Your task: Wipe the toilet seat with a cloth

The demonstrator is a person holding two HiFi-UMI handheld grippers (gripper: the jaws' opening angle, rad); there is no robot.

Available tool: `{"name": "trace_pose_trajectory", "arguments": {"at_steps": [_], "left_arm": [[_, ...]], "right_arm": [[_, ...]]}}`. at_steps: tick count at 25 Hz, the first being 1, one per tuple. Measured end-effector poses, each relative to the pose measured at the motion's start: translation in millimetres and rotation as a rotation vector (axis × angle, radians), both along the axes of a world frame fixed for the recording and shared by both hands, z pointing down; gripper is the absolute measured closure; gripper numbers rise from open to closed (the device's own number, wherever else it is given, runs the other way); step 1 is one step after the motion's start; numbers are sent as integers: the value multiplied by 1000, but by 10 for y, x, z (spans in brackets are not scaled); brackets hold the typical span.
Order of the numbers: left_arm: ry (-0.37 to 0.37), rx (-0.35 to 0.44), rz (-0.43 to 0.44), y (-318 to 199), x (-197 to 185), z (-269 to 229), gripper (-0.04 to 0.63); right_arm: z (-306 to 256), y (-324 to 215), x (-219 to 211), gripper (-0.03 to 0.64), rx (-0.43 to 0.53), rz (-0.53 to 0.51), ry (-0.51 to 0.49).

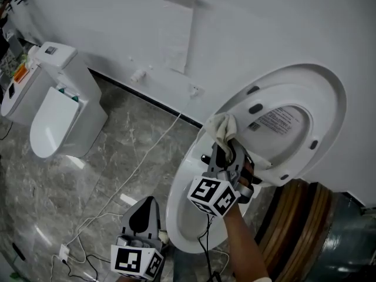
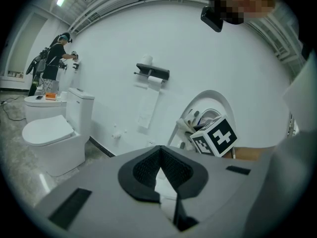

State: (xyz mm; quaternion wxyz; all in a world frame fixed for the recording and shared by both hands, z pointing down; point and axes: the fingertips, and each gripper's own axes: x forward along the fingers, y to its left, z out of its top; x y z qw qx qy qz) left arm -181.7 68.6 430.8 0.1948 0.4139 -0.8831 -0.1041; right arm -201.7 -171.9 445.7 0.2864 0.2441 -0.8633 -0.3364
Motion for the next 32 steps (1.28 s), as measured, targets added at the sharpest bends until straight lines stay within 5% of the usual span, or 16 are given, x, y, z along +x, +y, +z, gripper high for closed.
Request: {"name": "trace_pose_trajectory", "arguments": {"at_steps": [13,32], "left_arm": [[-53,47,34,-231,-38,-438,586],[-73,66,99,-654,245,-726,586]], "right_arm": [[-600,-285,-75,520,38,22,-45],[-940,-509,74,520,-68,22,-84]]}}
